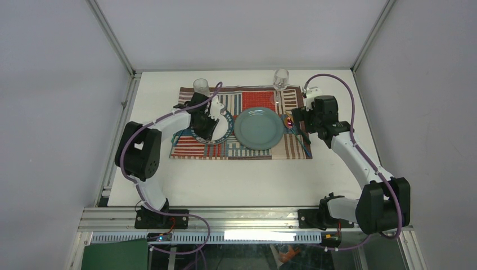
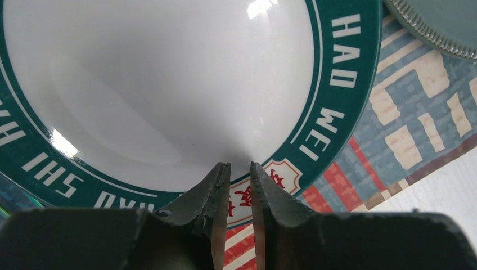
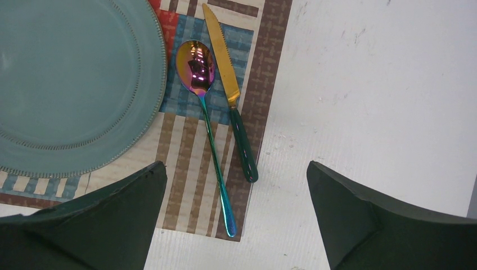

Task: Set the dinner table for one person
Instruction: Adjust the plate on the napkin.

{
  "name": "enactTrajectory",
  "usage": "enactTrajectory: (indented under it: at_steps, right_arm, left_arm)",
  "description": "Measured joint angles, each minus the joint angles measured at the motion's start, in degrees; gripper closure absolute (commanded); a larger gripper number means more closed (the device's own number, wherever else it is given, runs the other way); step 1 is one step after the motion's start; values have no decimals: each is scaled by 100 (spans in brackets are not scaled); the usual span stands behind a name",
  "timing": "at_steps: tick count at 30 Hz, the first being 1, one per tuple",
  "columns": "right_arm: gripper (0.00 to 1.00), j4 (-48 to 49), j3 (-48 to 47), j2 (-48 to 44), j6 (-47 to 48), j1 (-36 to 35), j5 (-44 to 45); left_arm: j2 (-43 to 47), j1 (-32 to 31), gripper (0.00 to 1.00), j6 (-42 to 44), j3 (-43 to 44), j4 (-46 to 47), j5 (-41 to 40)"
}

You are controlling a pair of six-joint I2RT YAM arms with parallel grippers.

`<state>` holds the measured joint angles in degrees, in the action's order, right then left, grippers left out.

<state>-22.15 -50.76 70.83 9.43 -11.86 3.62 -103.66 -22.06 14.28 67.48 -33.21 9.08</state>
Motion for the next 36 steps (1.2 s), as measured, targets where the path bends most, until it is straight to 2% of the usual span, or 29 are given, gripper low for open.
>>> enactTrajectory:
  at_steps: [14, 24, 28, 31, 36]
  right_arm:
    - [0, 0, 0, 0, 11, 0, 0]
    - [0, 0, 0, 0, 13, 0, 0]
    - [0, -2, 0, 0, 13, 0, 0]
    - [0, -4, 0, 0, 13, 0, 0]
    - [0, -4, 0, 0, 15, 35, -2]
  left_arm:
    - [396, -13, 78, 4, -278, -238, -4]
    - [610, -52, 75, 31, -68, -721, -136]
    - [428, -52, 63, 116, 647, -872, -203]
    - [22, -50, 58, 157, 1329, -686, -286]
    - [-289, 87, 52, 149, 1493, -608, -177]
